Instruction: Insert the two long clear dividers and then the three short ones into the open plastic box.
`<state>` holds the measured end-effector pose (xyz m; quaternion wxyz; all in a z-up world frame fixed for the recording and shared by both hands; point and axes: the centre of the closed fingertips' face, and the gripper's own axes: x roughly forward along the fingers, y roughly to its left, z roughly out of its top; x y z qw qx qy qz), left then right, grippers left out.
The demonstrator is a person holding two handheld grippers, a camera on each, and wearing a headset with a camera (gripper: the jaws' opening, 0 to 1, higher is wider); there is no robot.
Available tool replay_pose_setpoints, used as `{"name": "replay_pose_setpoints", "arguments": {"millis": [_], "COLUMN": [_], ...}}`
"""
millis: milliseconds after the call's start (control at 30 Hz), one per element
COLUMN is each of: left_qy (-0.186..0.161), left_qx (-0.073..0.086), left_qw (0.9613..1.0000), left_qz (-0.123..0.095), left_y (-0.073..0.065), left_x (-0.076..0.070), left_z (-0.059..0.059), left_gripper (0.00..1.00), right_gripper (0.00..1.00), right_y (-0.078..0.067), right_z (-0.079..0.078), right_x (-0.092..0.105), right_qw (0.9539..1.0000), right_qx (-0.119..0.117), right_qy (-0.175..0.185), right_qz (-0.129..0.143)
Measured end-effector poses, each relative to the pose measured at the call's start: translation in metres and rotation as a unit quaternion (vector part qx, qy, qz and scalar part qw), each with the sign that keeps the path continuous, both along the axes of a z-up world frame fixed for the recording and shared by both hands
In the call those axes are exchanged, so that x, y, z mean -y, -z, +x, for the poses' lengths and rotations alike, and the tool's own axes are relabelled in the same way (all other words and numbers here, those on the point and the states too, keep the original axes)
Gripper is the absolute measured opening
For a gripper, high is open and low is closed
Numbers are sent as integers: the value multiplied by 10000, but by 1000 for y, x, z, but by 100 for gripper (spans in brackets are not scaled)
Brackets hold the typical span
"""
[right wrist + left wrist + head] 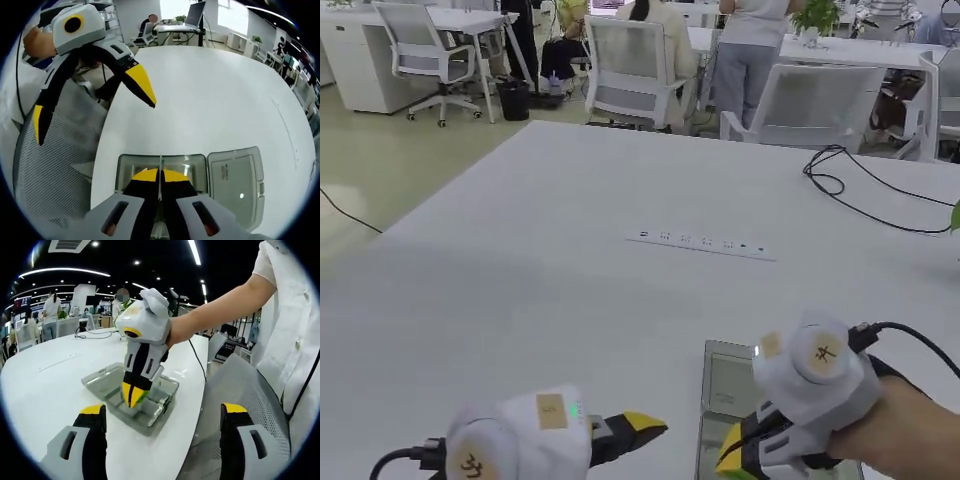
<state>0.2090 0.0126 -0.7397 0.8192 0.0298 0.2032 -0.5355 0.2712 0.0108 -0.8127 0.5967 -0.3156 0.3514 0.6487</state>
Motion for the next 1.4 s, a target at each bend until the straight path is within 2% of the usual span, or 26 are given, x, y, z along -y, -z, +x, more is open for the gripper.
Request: {"name": "replay_pose_setpoints", "arguments": {"millis": [167,367,467,567,633,733,900,1033,1267,1400], "left_qy": [16,36,50,53,45,32,-1,13,15,24], "left_qx": [17,33,33,33,30,18,41,42,50,63], "left_qw": [10000,10000,10000,10000,9999,10000,10000,10000,9999,9999], "left_qz": [2,19,45,72,88,85,65,76,107,98], "left_y": [-2,-3,-3,-2,-2,-2,-5,-5,-6,-7], "left_x": [1,2,2,1,0,-1,-2,-2,-3,-2], "left_z": [0,0,-1,-2,-2,-2,-1,-1,-1,-1], "left_gripper": [96,96,96,96,96,96,95,95,95,95], "right_gripper": [3,3,4,6,6,9,13,17,27,31], "right_y": [5,5,6,1,-7,-17,-39,-54,-68,-67], "right_z": [0,0,0,1,1,4,7,9,5,-1], "right_x": [-1,0,0,0,-1,0,11,25,55,78], "right_qw": [9998,9999,9999,9996,9987,9972,9931,9904,9889,9896], "right_qx": [69,82,42,-18,-141,-147,-195,-111,-47,-39], "right_qy": [-81,-53,82,264,422,577,827,970,1060,1082], "right_qz": [-168,-143,-94,52,254,446,811,975,1039,949]}}
